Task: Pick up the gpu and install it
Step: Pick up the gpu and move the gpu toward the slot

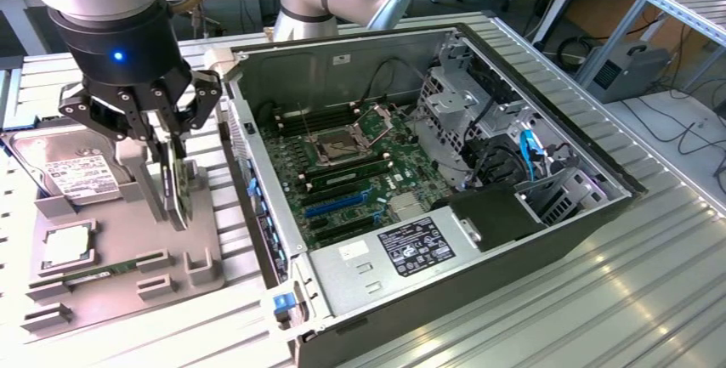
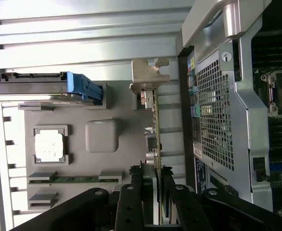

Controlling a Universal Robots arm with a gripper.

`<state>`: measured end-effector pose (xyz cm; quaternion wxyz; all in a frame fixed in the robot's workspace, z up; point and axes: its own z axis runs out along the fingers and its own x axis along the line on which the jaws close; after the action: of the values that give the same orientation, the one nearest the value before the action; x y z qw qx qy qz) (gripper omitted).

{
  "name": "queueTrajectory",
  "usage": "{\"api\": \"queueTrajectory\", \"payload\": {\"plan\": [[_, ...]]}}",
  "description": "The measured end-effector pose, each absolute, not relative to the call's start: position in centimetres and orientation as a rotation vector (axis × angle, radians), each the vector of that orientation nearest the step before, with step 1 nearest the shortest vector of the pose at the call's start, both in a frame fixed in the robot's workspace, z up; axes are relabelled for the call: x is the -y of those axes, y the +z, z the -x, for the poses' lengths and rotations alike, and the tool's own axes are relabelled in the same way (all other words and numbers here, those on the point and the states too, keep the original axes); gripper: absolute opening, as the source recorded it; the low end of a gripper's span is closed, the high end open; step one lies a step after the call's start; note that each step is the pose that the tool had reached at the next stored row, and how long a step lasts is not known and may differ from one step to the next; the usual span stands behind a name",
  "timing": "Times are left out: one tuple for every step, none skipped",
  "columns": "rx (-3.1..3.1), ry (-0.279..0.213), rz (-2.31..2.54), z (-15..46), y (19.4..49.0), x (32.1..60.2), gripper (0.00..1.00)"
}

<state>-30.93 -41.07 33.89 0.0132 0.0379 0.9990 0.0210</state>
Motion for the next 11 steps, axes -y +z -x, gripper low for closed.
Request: {"api": "queueTrajectory", "payload": {"plan": [[-3.112,0.065,-0.118,30.93,33.91,41.07,0.27],[-3.112,0.065,-0.118,30.93,33.94,41.07,0.27],[-3.112,0.065,-0.118,30.92,33.96,41.07,0.27],[-3.112,0.065,-0.118,30.93,33.98,41.07,0.27],[-3.112,0.065,-0.118,30.93,34.01,41.07,0.27],[-3.112,0.065,-0.118,30.92,34.03,41.07,0.27],[-3.112,0.065,-0.118,30.92,34.05,41.07,0.27],[-3.112,0.065,-0.118,30.93,34.07,41.07,0.27],[-3.112,0.065,-0.118,30.93,34.09,41.07,0.27],[-3.112,0.065,-0.118,30.92,34.11,41.07,0.27],[-3.112,0.065,-0.118,30.93,34.13,41.07,0.27]]}}
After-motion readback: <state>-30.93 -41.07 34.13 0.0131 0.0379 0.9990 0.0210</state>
